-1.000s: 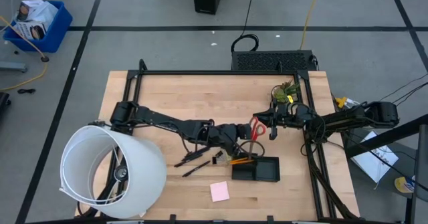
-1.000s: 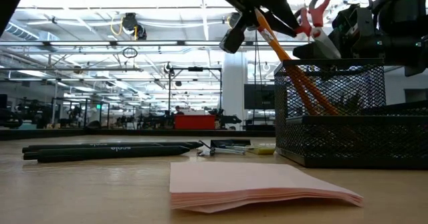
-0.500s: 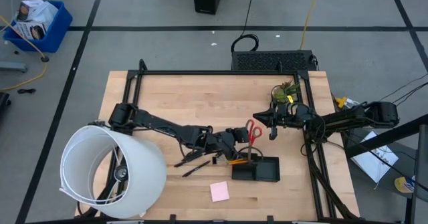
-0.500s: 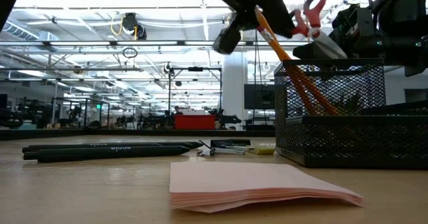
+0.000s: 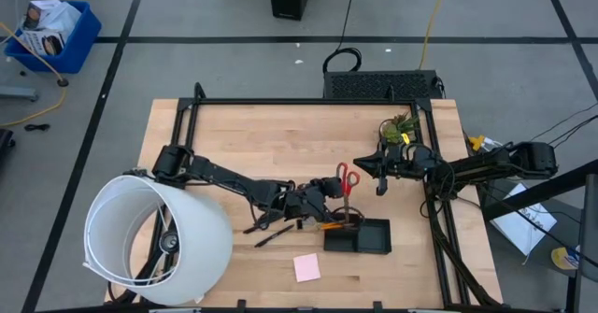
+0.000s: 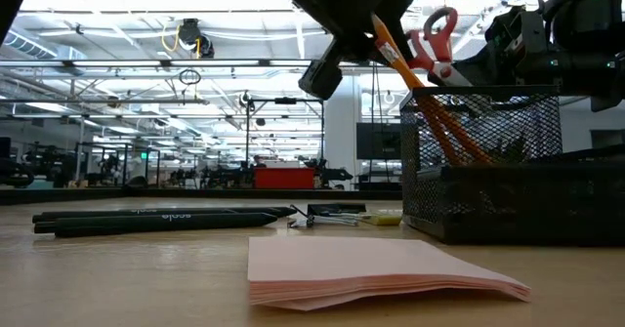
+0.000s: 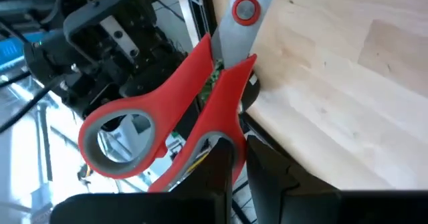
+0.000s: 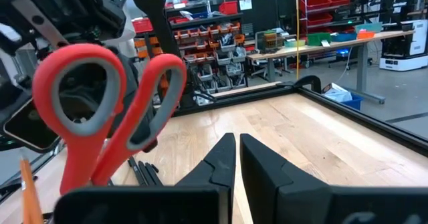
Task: Pick and place office supplies into organizer
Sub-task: Put the red scissors into the black desk organizer
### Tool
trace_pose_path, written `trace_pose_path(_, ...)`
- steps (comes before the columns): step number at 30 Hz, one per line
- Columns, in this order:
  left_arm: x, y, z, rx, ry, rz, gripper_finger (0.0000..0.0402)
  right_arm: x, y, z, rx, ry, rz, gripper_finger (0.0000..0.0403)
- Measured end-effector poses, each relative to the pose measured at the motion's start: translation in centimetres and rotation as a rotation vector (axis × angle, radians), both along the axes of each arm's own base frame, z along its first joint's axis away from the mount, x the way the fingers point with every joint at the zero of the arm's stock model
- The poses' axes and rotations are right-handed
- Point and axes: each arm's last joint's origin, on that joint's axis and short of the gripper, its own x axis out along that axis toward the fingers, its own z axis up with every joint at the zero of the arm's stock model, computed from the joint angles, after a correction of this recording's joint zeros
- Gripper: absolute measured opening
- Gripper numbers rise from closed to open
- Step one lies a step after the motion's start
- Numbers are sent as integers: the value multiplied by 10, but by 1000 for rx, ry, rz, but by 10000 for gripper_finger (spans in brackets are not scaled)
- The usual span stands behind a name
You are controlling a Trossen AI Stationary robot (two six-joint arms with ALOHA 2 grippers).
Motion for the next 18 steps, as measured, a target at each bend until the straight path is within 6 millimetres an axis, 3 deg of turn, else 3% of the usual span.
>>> trace_pose_path(18,-7,-32,-1,69,22,-62,35,0,0,0,0,0,0,18)
